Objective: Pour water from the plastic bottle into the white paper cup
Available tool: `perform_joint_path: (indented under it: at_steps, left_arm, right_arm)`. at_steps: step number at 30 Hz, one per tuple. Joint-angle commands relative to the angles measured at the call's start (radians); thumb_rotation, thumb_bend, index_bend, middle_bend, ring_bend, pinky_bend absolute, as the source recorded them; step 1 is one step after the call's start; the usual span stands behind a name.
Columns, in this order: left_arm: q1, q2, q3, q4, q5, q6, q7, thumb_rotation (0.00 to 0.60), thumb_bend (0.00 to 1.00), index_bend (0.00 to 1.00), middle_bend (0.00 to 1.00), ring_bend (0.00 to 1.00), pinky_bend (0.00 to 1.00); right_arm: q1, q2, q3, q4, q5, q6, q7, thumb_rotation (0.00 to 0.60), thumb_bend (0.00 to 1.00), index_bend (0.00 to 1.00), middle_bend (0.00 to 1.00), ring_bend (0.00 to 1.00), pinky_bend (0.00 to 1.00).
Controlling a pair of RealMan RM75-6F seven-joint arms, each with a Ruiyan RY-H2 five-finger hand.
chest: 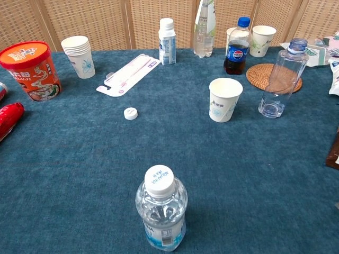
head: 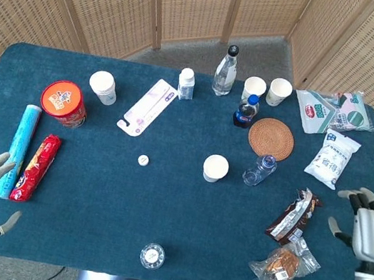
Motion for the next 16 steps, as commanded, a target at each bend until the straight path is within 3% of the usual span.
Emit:
perform_joint_path:
  at_steps: [1, 9, 16]
  left_arm:
    - [-0.001, -0.006, 0.001, 0.003, 0.000, -0.004, -0.002, 0.447, 0.39, 0.06, 0.03, 0.00, 0.00]
    - [-0.004, -0.020, -0.002, 0.009, -0.018, -0.020, 0.029, 0.443, 0.39, 0.06, 0.03, 0.00, 0.00]
    - [-0.012, -0.028, -0.003, 0.006, -0.022, -0.036, 0.039, 0.442, 0.39, 0.06, 0.03, 0.00, 0.00]
  right_arm:
    - [-0.055, -0.016, -0.038, -0.005, -0.023, 0.056, -0.054, 0.600, 0.30, 0.34, 0.36, 0.20, 0.00]
    - [-0.122, -0.026, -0.071, -0.006, -0.017, 0.085, -0.058, 0.600, 0.30, 0.35, 0.36, 0.20, 0.00]
    - [-0.135, -0.030, -0.064, -0.007, -0.018, 0.077, -0.053, 0.600, 0.30, 0.35, 0.36, 0.20, 0.00]
